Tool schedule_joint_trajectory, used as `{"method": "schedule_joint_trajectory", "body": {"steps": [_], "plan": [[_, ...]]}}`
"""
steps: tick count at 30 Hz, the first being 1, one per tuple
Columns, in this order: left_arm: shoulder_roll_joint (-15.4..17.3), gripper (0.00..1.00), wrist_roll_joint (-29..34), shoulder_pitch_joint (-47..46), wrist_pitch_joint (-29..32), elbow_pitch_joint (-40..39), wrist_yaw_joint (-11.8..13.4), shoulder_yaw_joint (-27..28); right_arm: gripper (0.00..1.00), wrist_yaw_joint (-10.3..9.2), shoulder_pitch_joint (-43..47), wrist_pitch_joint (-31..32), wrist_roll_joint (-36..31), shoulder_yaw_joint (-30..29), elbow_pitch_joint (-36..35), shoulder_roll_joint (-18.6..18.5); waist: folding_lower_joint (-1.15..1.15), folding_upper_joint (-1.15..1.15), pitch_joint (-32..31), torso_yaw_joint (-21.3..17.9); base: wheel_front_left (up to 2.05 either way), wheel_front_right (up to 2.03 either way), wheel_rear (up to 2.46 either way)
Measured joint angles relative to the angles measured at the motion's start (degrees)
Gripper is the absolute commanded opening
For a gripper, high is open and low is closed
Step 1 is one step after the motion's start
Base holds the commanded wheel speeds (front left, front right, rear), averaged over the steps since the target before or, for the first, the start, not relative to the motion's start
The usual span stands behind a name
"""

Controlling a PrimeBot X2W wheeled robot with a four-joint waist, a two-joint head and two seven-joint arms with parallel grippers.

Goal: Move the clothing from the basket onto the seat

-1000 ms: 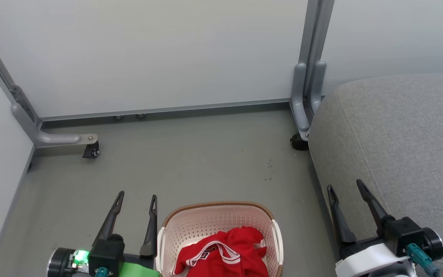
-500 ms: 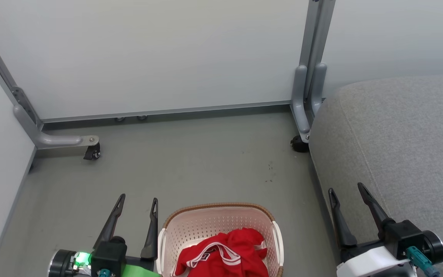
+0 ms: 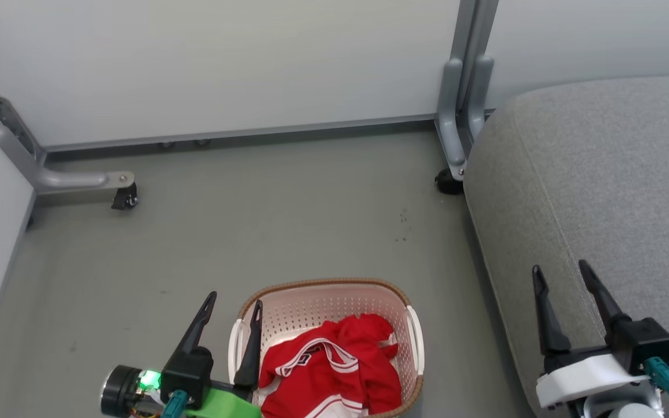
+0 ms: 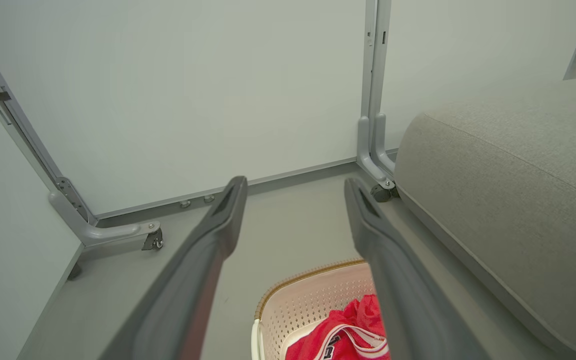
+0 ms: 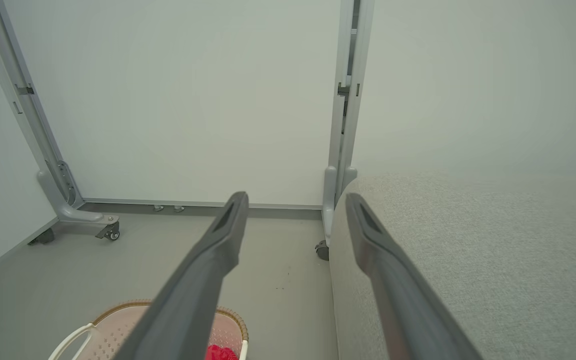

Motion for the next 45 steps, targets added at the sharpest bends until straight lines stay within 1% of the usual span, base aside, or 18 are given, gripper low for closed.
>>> {"method": "schedule_joint_trajectory", "body": {"steps": [1, 4, 8, 11, 15, 17, 18, 21, 26, 30, 33, 41, 45], "plan": [[0.0, 1.00, -0.2, -0.8, 0.0, 0.9, -0.2, -0.4, 1.00, 0.00, -0.5, 0.0, -0.2, -0.5, -0.1, 0.0, 0.00, 0.00, 0.7, -0.1, 0.00, 0.00, 0.00], [-0.2, 1.00, -0.1, -4.8, 0.0, 4.4, -1.9, -2.8, 1.00, 0.00, -3.1, 0.0, -0.9, -2.4, -1.1, -0.1, 0.00, 0.00, 3.6, -0.4, 0.00, 0.00, 0.00], [-0.5, 1.00, -0.8, -10.9, 0.0, 9.1, -3.3, -5.2, 1.00, 0.00, -6.7, 0.0, -1.5, -2.8, -2.0, 0.0, 0.00, 0.00, 8.2, -0.7, 0.00, 0.00, 0.00], [-0.6, 1.00, -2.1, -15.3, 0.0, 15.5, -4.2, -7.8, 1.00, 0.00, -9.6, 0.0, -1.6, -3.5, -2.4, 0.0, 0.00, 0.00, 11.9, -1.0, 0.00, 0.00, 0.00], [-0.6, 1.00, -6.4, -22.5, 0.7, 25.7, -4.7, -12.8, 1.00, 0.00, -12.9, 0.0, -1.6, -4.2, -3.7, 0.0, 0.00, 0.00, 17.1, -1.4, 0.00, 0.00, 0.00], [-0.6, 1.00, -8.0, -26.8, 1.4, 29.6, -4.9, -17.0, 1.00, 0.00, -14.3, 0.0, -1.9, -4.2, -4.2, 0.0, 0.01, 0.00, 19.9, -1.7, 0.00, 0.00, 0.00], [-0.7, 1.00, -9.2, -28.4, 2.0, 30.7, -4.9, -18.9, 1.00, 0.00, -14.8, 0.0, -2.0, -4.2, -4.4, 0.0, 0.00, 0.00, 20.9, -1.8, 0.00, 0.00, 0.00], [-0.8, 1.00, -16.0, -33.1, 4.9, 34.4, -4.9, -24.8, 1.00, 0.00, -16.8, 0.0, -2.0, -4.4, -4.5, 0.0, 0.01, 0.00, 25.0, -2.3, 0.00, 0.00, 0.00], [-0.7, 1.00, -25.1, -39.4, 10.7, 39.2, -5.0, -29.4, 1.00, 0.01, -19.7, 0.0, -2.0, -5.2, -4.9, 0.0, 0.01, 0.00, 30.8, -3.3, 0.00, 0.00, 0.00], [-0.8, 1.00, -33.4, -41.8, 15.6, 41.5, -5.0, -30.9, 1.00, 0.01, -20.5, 0.0, -1.4, -5.3, -4.6, 0.0, 0.01, 0.00, 34.9, -4.5, 0.00, 0.00, 0.00], [-0.7, 1.00, -37.2, -43.7, 18.1, 43.2, -5.0, -31.5, 1.00, 0.01, -20.8, 0.0, -0.8, -4.6, -4.4, 0.0, 0.01, 0.00, 37.3, -5.7, 0.00, 0.00, 0.00], [-0.8, 1.00, -41.4, -47.8, 19.1, 47.8, -5.0, -33.2, 1.00, 0.01, -21.6, 0.0, 1.0, -3.3, -4.1, -0.1, 0.01, 0.00, 41.4, -9.8, 0.00, 0.00, 0.00], [-0.8, 1.00, -42.9, -49.4, 19.7, 49.9, -5.0, -33.6, 1.00, 0.01, -21.7, 0.0, 1.5, -3.0, -4.2, -0.1, 0.01, 0.00, 43.1, -11.1, 0.00, 0.00, 0.00]]}}
